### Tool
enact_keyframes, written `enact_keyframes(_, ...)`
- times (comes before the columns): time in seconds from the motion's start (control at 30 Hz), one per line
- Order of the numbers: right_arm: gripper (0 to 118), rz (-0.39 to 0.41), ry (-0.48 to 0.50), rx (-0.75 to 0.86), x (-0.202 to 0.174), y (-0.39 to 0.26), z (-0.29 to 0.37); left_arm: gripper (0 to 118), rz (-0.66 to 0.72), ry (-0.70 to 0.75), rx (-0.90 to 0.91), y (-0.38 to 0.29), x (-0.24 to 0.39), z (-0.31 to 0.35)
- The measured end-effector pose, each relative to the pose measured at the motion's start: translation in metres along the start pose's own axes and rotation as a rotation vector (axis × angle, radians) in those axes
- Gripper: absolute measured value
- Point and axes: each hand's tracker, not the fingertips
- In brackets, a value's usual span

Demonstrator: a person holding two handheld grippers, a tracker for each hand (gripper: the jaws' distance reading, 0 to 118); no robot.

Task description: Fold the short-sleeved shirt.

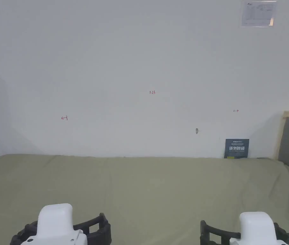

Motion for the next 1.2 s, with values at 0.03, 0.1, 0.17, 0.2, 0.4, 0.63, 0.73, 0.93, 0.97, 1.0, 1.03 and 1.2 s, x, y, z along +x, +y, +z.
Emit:
enact_keyframes(0.03, 118, -0.001, -0.002, 0.001, 0.0, 0.0, 0.0, 118, 0.003, -0.003, -0.001, 0.001, -0.001, 0.0)
enact_keyframes(0.1, 118, -0.003, -0.005, 0.0, 0.0, 0.0, -0.001, 118, -0.004, 0.001, 0.002, 0.003, 0.001, 0.002)
enact_keyframes(0.17, 118, -0.007, -0.005, -0.001, 0.006, -0.002, -0.005, 118, -0.021, 0.001, 0.011, 0.004, 0.002, 0.003)
enact_keyframes(0.2, 118, -0.009, -0.004, -0.001, 0.006, -0.002, -0.006, 118, -0.025, 0.003, 0.013, 0.004, 0.003, 0.003)
enact_keyframes(0.4, 118, -0.002, 0.0, 0.004, 0.004, -0.001, -0.005, 118, -0.044, -0.006, 0.003, 0.004, 0.009, 0.006)
enact_keyframes(0.63, 102, -0.003, 0.0, -0.026, 0.008, -0.005, -0.007, 96, -0.088, -0.024, -0.007, 0.003, 0.013, 0.011)
enact_keyframes(0.73, 1, 0.029, -0.049, -0.006, 0.001, -0.003, -0.003, 0, -0.117, 0.003, 0.011, -0.001, 0.019, 0.009)
enact_keyframes(0.93, 1, 0.03, -0.059, -0.005, 0.005, -0.003, 0.003, 0, -0.095, 0.002, 0.015, 0.005, 0.01, 0.007)
enact_keyframes(0.97, 1, 0.03, -0.062, -0.004, 0.006, -0.003, 0.005, 0, -0.092, 0.002, 0.018, 0.006, 0.01, 0.008)
enact_keyframes(1.0, 1, 0.023, -0.063, -0.007, 0.008, -0.002, 0.006, 0, -0.089, -0.005, 0.02, 0.008, 0.008, 0.009)
enact_keyframes(1.03, 1, 0.014, -0.061, -0.009, 0.01, -0.002, 0.006, 0, -0.091, -0.013, 0.016, 0.005, 0.008, 0.008)
enact_keyframes(1.2, 1, 0.017, -0.063, -0.02, 0.007, -0.004, 0.0, 0, -0.103, 0.01, 0.013, 0.004, 0.004, 0.004)
